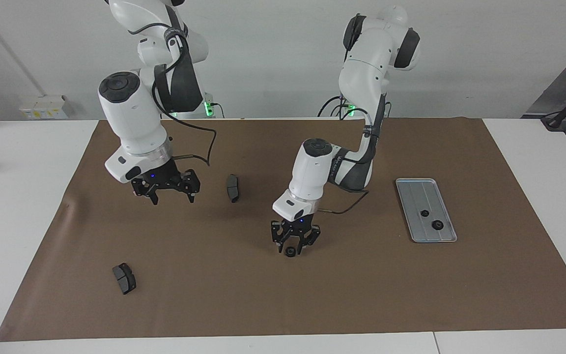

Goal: Place bearing gear from tray to pile
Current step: 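Take the bearing with the right gripper while the left gripper returns to the tray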

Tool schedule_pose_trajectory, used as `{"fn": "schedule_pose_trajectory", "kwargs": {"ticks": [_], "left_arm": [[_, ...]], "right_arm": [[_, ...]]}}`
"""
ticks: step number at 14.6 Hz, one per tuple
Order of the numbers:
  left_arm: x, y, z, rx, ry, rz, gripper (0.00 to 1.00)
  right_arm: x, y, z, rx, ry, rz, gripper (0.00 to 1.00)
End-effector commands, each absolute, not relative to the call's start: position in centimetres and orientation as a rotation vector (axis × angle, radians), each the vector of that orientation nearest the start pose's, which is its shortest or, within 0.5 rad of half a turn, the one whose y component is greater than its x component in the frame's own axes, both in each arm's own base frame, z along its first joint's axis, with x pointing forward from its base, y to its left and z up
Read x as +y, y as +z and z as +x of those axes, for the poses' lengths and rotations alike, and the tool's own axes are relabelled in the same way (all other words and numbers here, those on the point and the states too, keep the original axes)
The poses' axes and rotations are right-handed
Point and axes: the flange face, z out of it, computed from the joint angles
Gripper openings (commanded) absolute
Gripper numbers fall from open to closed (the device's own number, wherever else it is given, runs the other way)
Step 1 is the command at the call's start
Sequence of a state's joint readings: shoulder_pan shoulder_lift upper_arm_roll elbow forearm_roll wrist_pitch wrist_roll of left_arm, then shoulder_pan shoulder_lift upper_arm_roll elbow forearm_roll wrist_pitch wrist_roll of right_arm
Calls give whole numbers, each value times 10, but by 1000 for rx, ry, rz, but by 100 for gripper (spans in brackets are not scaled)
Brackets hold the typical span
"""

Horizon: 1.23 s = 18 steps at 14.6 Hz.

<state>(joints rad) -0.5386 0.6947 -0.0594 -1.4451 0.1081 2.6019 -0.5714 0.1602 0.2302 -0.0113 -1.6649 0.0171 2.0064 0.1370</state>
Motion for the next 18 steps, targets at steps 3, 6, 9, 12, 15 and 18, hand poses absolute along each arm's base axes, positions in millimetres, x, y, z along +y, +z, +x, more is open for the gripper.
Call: {"fn": "schedule_pose_trajectory", "kwargs": {"ticks": [3,6,9,12,15,18], "left_arm": [[-376,386,627,61,-619,-3252,100],[-309,412,615,105,-611,-3206,100],[-240,429,599,170,-574,-3153,100],[-179,442,600,165,-445,-3111,100],[-120,443,607,126,-367,-3090,100],[-76,441,616,126,-377,-3077,100]], "right_arm": [[140,466,647,115,-235,-2988,100],[203,442,663,140,-304,-2963,100],[268,407,671,56,-381,-2937,100],[333,370,685,-28,-474,-2924,100],[368,327,682,-126,-590,-2917,100],[377,314,677,-246,-637,-2954,100]]}}
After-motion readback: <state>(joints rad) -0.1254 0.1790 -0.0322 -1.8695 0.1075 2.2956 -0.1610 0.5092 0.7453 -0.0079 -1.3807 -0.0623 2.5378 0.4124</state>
